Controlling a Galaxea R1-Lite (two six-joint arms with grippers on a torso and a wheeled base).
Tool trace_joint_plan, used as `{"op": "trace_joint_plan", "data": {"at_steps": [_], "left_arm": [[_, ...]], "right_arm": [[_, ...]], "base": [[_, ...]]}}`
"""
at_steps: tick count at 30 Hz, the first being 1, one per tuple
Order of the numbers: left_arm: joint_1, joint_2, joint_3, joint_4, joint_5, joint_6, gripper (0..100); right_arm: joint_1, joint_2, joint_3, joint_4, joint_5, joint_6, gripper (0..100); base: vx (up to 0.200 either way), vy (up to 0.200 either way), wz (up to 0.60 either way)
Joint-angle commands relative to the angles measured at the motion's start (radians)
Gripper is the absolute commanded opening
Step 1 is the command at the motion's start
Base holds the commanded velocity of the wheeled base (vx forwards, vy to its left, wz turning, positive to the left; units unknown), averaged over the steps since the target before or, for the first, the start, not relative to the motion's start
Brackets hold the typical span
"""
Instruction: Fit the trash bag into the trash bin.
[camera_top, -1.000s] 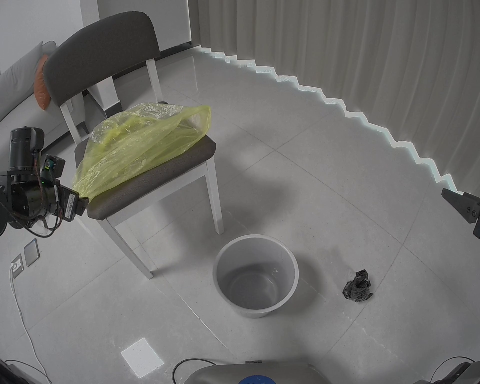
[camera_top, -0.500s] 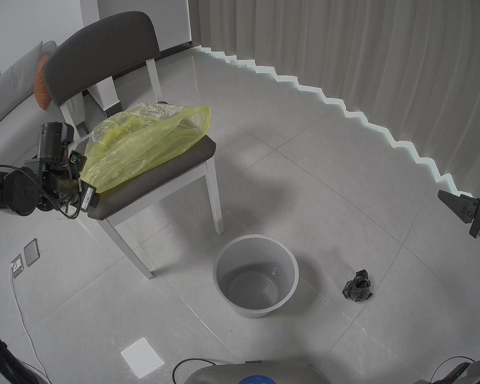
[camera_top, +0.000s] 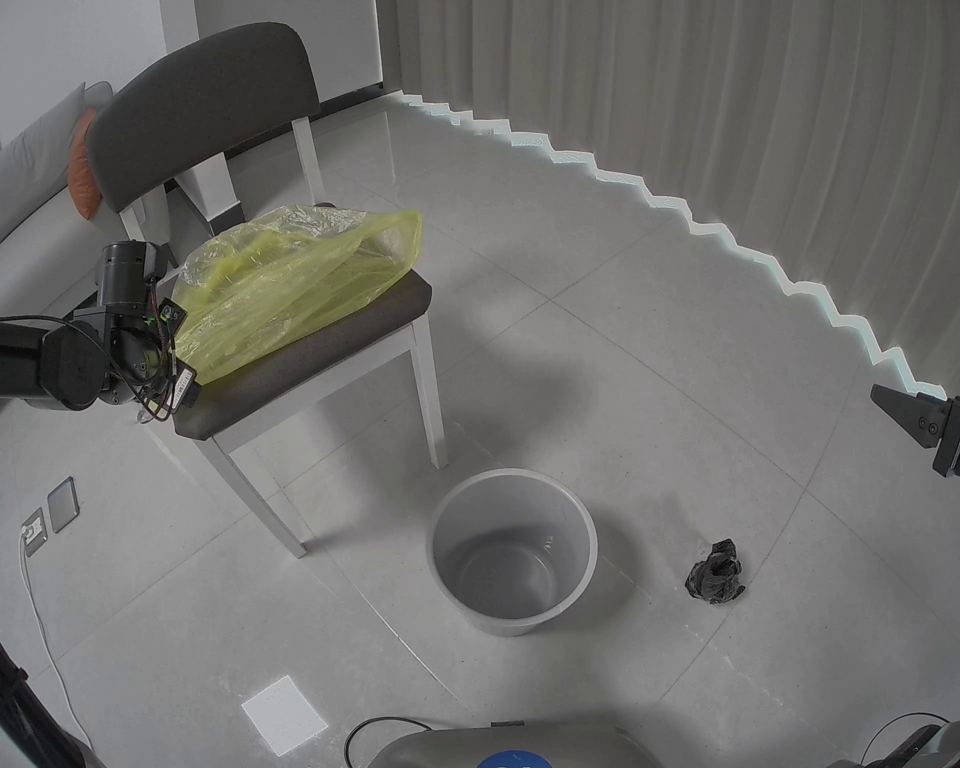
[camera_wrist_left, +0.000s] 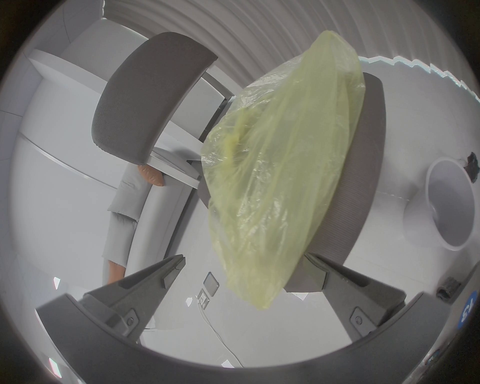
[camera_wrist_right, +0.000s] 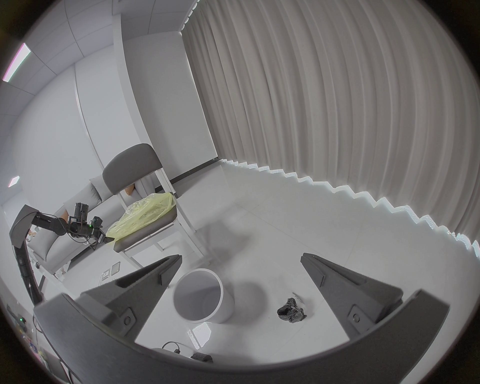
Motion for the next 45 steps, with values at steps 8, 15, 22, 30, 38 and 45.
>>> {"op": "trace_joint_plan", "data": {"at_steps": [8,15,22,30,38,45], "left_arm": [[0.038,-0.009,-0.029,-0.042,0.076,0.083,100],[0.052,-0.045,-0.011,-0.091,0.074,0.105,100],[0.049,-0.043,0.039,-0.094,0.074,0.100,100],[0.050,-0.003,0.040,-0.097,0.071,0.100,100],[0.041,0.063,0.032,-0.187,0.077,0.113,100],[0.046,0.078,0.016,-0.189,0.111,0.132,100]], "right_arm": [[-0.001,-0.009,0.004,-0.002,0.001,-0.001,100],[-0.001,-0.005,0.004,-0.002,0.001,-0.002,100],[-0.001,-0.012,0.005,0.000,0.003,-0.004,100],[-0.001,-0.010,0.028,-0.002,0.010,-0.021,100],[-0.003,-0.010,0.028,-0.002,0.030,-0.022,100],[-0.003,-0.004,0.030,-0.002,0.030,-0.022,100]], "base": [[0.000,0.000,0.00],[0.000,0.000,0.00],[0.000,0.000,0.00],[0.000,0.000,0.00],[0.000,0.000,0.00],[0.000,0.000,0.00]]}}
